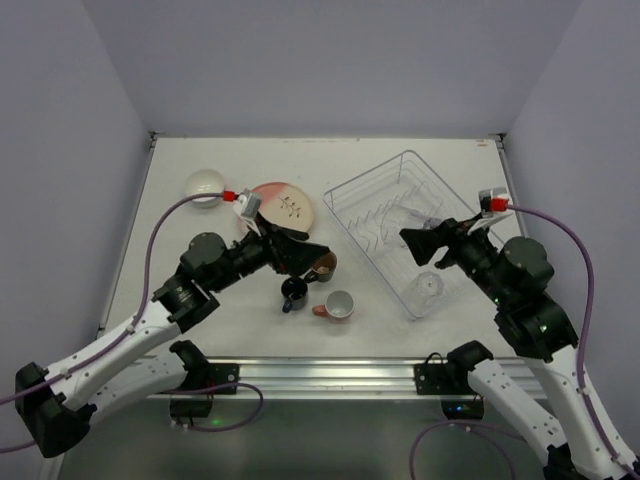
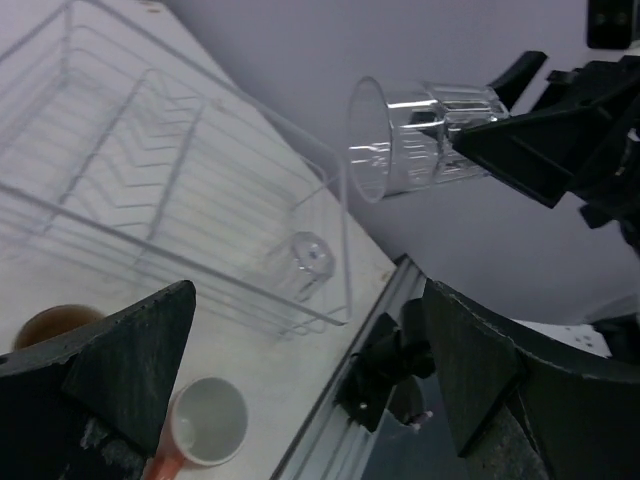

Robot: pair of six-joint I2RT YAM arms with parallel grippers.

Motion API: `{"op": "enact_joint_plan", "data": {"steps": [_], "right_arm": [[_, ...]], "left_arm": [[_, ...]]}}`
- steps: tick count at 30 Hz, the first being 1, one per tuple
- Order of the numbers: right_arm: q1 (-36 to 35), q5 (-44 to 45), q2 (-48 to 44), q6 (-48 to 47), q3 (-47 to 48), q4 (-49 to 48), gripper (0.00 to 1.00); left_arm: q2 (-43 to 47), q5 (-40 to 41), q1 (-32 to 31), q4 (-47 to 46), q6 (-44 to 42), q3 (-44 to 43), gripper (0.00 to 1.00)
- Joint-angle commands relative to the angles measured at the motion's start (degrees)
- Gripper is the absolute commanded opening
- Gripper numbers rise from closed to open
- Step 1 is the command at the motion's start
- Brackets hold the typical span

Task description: Unload the mixed dishes from the dish rack

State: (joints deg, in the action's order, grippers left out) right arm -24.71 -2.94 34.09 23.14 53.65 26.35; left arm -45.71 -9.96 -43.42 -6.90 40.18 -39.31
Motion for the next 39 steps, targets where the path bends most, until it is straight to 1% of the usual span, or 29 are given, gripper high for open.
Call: {"op": "enact_joint_plan", "data": {"steps": [1,2,4,5,11,14,15,18,19,21,22,23,24,25,26,30,31,32,33,34,35,36,37,38,39], "right_arm": [[-0.1,-16.2,-2.9,1.6,-2.1,-12.5,0.00],[-0.1,-18.2,-3.6,1.8,-3.0,-15.3,0.00],[-0.1,-23.0,-5.1,2.8,-3.6,-17.6,0.00],[-0.1,-24.6,-5.5,3.0,-4.1,-19.7,0.00],[-0.2,-31.5,-6.6,4.7,-6.1,-24.8,0.00],[-0.1,-33.1,-6.6,5.4,-7.2,-26.0,0.00],[-0.1,-34.5,-6.1,5.9,-7.8,-28.4,0.00],[-0.1,-37.0,-5.3,6.5,-8.6,-30.6,0.00],[-0.1,-37.7,-4.9,6.7,-9.1,-31.4,0.00],[-0.1,-38.4,-4.3,7.4,-9.9,-33.4,0.00],[-0.1,-39.6,-4.2,7.5,-10.2,-34.6,0.00],[-0.1,-40.1,-4.3,7.8,-10.5,-35.3,0.00],[-0.1,-40.6,-4.4,8.0,-10.8,-35.9,0.00],[-0.1,-41.4,-4.6,8.2,-11.3,-37.1,0.00],[-0.1,-41.3,-5.3,8.3,-11.5,-37.3,0.00],[-0.1,-39.8,-6.3,7.8,-12.3,-37.2,0.00],[-0.1,-39.6,-6.3,7.5,-12.2,-36.6,0.04],[-0.1,-38.6,-6.3,6.9,-12.0,-35.8,0.15],[-0.1,-37.4,-6.3,6.7,-11.8,-34.9,0.55],[-0.1,-35.9,-6.3,6.6,-11.4,-32.2,0.81],[-0.2,-30.8,-6.4,4.9,-10.7,-29.8,0.98],[-0.1,-26.7,-6.2,4.0,-8.7,-26.6,0.99],[-0.1,-21.8,-6.1,3.1,-7.4,-18.3,0.99],[-0.1,-11.6,-6.0,2.3,-6.4,-14.7,0.99],[-0.1,-5.9,-6.1,2.3,-5.7,-11.4,0.99]], "left_arm": [[-5.2,-12.4,-4.0,-25.1,7.1,1.1,1.00],[-6.0,-11.5,-7.1,-28.2,6.9,0.8,1.00],[-8.3,-9.2,-9.8,-30.3,5.8,-0.1,1.00],[-9.1,-9.0,-11.8,-32.9,5.7,-0.2,1.00],[-13.1,-10.3,-13.5,-42.8,8.0,-0.2,1.00],[-14.0,-11.0,-14.4,-44.9,7.9,-0.9,0.96],[-14.7,-11.6,-14.8,-45.0,8.0,-1.5,0.95],[-15.9,-13.2,-15.6,-47.2,7.9,-2.0,0.86],[-16.4,-13.5,-16.0,-47.2,7.7,-2.3,0.76],[-16.9,-13.9,-17.0,-47.7,7.0,-2.8,0.63],[-17.0,-14.0,-17.3,-47.7,6.7,-2.8,0.44],[-17.1,-14.0,-17.4,-47.8,6.7,-2.7,0.34],[-17.1,-14.1,-17.5,-47.9,6.3,-2.6,0.26],[-16.9,-14.0,-17.5,-47.9,6.2,-2.4,0.09],[-16.7,-13.8,-17.6,-47.9,6.0,-2.2,0.00],[-15.0,-12.3,-17.9,-46.5,3.4,-0.9,0.00],[-14.8,-11.3,-18.0,-44.5,2.9,-1.1,0.00],[-14.7,-10.9,-18.0,-43.2,2.1,-1.4,0.00],[-14.1,-9.8,-18.2,-41.7,0.1,-2.2,0.00],[-13.6,-8.6,-18.1,-36.4,-1.0,-2.8,0.00],[-12.9,-6.8,-18.2,-32.8,-2.5,-3.4,0.00],[-11.3,-2.4,-18.3,-29.3,-5.7,-4.0,0.00],[-10.5,0.8,-18.3,-21.0,-7.1,-5.6,0.00],[-9.8,4.6,-18.3,-15.9,-8.4,-6.6,0.00],[-8.8,13.0,-18.3,-11.1,-10.4,-7.9,0.00]]}}
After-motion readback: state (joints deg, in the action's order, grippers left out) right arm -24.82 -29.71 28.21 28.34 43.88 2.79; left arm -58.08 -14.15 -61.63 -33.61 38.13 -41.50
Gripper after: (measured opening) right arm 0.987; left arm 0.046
